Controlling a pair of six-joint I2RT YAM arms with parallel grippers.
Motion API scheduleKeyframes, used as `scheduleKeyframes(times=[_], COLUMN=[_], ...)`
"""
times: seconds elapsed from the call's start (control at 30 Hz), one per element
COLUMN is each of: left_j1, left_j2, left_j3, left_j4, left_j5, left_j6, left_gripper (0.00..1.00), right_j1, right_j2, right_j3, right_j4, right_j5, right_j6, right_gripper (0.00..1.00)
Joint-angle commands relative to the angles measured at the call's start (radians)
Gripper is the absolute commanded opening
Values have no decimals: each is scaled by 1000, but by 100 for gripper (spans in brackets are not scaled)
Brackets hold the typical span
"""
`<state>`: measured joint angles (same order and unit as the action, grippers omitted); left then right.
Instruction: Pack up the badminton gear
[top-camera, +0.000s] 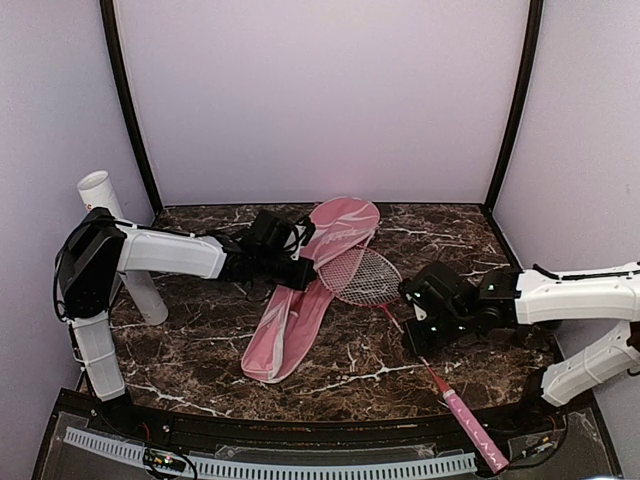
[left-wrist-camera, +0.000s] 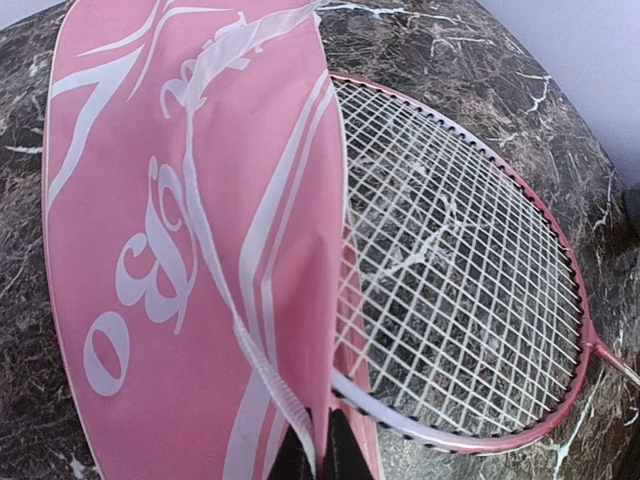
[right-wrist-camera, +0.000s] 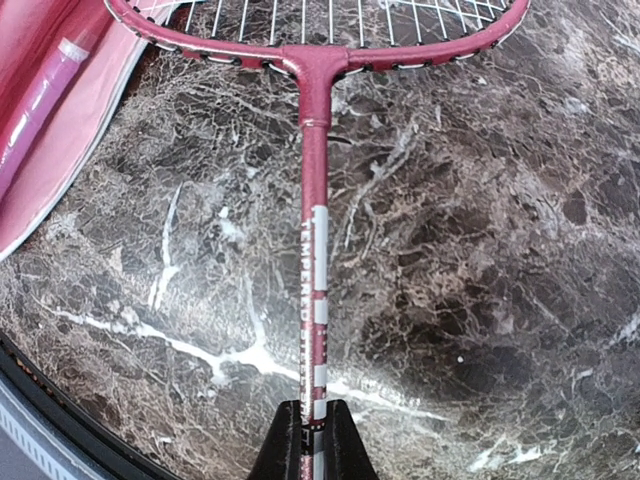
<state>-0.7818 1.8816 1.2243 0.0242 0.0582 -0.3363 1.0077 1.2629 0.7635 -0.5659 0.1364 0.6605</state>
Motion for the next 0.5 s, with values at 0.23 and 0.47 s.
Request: scheduleKeyframes(times=[0.23,0.47], left_j1=[-72,-111], left_j2=[-2,-1], left_j3=[22,-5], left_j4=[76,133], left_j5=[165,317], left_j6=[123,158], left_gripper=[0,0], right_j1=[8,-8], right_j2=[177,302], right_j3=[105,151], right_j4=[222,355], right_j5=[51,91], right_j6=[5,50], right_gripper=[0,0])
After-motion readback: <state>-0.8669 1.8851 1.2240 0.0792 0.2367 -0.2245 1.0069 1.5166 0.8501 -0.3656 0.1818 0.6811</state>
